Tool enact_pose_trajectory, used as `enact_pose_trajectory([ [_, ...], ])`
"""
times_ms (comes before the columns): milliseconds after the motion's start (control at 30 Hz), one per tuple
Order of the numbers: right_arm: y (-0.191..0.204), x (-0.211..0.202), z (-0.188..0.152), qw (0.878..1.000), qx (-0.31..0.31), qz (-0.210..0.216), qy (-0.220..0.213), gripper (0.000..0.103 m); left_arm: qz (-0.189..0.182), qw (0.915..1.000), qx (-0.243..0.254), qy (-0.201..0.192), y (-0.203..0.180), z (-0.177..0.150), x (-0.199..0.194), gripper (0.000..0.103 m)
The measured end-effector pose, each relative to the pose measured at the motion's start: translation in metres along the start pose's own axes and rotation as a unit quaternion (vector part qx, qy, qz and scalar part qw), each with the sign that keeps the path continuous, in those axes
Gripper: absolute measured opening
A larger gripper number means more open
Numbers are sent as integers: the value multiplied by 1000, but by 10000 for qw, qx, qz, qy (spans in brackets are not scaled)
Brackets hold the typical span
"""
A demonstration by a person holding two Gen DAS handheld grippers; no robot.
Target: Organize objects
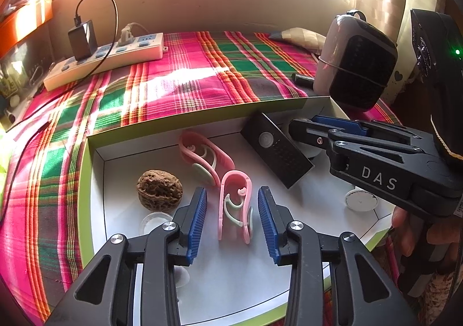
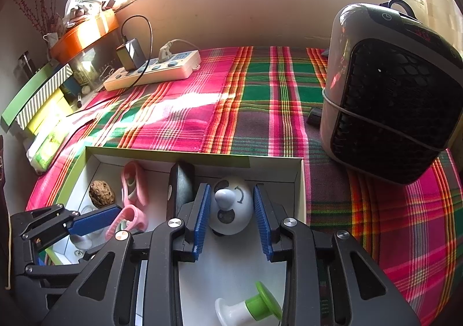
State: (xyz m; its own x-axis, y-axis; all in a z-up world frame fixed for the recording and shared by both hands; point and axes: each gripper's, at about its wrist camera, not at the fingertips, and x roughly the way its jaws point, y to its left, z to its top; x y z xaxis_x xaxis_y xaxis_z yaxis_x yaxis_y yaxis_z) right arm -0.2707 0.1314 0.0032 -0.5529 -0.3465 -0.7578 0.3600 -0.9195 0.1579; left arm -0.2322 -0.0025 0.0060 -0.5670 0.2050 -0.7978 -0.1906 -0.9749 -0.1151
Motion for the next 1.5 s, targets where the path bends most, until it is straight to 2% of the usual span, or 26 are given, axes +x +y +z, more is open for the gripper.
enact_pose_trajectory([
  [200, 1, 0, 0, 10000, -28, 14, 4, 37, 26, 10000, -8, 3, 0, 0, 0, 36],
  [633, 1, -6, -1, 10000, 22, -5, -57, 38, 66, 9999, -83, -30, 3, 0, -7, 37],
  [767, 3, -12, -3, 9999, -7, -1, -122, 48, 87, 9999, -86, -65, 4, -1, -12, 38],
  [1500, 23, -62, -24, 9989, -31, -15, -458, 48, 82, 9990, -53, -429, -7, -20, -62, 38],
])
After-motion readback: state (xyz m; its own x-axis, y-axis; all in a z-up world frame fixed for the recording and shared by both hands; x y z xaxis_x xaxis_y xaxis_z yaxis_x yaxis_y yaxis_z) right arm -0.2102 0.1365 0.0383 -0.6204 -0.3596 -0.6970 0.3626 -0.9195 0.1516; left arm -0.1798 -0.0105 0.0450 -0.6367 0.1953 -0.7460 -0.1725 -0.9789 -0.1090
